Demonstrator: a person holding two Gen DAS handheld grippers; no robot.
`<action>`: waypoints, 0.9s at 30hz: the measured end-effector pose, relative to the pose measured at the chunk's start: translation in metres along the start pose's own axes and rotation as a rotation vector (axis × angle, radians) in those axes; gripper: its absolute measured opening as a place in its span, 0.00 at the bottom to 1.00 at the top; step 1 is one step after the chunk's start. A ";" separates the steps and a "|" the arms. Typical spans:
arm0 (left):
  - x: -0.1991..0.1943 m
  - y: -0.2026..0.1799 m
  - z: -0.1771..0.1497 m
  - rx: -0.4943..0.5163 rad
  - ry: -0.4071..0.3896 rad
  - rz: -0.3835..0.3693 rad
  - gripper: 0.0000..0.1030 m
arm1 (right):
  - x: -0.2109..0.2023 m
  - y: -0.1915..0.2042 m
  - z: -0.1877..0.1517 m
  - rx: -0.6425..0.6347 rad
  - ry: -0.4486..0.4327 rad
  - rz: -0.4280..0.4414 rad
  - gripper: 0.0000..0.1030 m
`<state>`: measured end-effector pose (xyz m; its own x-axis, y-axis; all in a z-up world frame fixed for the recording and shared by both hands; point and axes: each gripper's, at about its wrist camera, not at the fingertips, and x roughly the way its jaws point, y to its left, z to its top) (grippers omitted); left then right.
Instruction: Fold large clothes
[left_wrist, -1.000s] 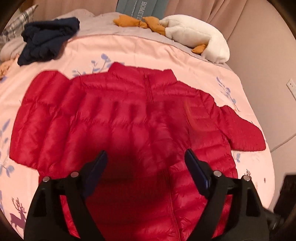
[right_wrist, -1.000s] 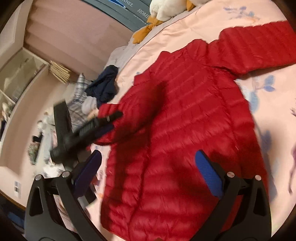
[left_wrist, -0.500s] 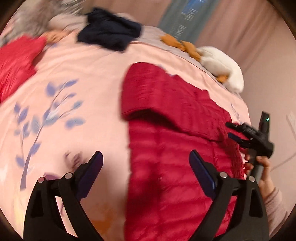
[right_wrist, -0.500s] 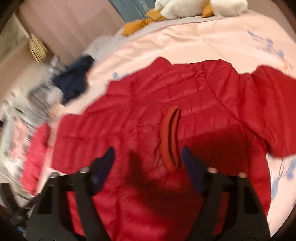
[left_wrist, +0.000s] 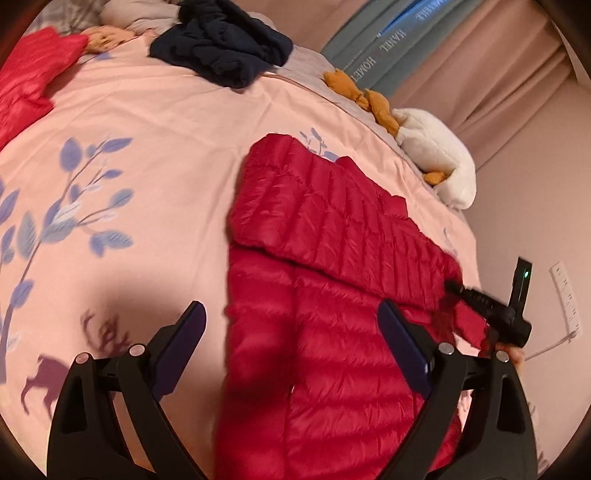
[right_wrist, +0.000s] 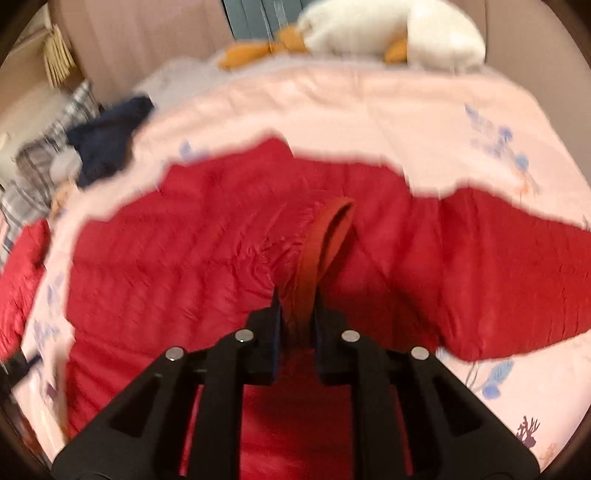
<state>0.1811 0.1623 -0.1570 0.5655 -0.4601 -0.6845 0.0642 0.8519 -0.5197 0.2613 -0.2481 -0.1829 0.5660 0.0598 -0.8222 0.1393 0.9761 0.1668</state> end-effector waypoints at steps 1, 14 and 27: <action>0.008 -0.007 0.005 0.022 0.003 0.029 0.91 | 0.008 -0.005 -0.007 -0.005 0.026 -0.027 0.30; 0.096 -0.072 0.050 0.304 -0.016 0.378 0.83 | -0.010 0.018 -0.012 -0.117 -0.112 -0.005 0.58; 0.141 -0.056 0.039 0.335 0.097 0.446 0.85 | 0.026 0.024 -0.028 -0.140 -0.007 -0.036 0.59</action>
<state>0.2894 0.0596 -0.2049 0.5202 -0.0449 -0.8529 0.1029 0.9946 0.0104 0.2567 -0.2176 -0.2150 0.5682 0.0236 -0.8226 0.0451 0.9972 0.0597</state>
